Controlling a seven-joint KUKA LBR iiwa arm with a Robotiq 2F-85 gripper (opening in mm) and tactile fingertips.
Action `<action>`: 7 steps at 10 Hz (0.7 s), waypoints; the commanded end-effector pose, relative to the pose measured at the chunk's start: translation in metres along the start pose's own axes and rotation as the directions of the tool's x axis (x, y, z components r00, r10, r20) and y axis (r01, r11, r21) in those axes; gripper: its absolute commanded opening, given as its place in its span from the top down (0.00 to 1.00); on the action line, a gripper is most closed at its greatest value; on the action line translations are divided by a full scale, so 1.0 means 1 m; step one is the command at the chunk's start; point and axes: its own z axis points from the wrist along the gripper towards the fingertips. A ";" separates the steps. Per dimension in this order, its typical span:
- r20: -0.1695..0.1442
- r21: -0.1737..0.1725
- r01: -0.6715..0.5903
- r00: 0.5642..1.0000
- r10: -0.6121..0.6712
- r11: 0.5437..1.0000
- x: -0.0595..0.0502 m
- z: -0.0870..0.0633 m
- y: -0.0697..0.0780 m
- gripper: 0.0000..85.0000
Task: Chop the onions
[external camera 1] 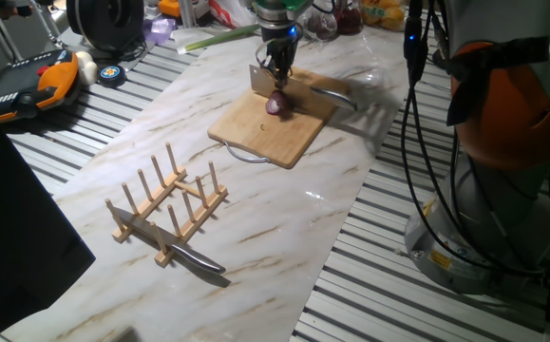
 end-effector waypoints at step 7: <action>-0.011 -0.006 -0.017 1.000 0.017 1.000 -0.001 -0.009 0.012 0.99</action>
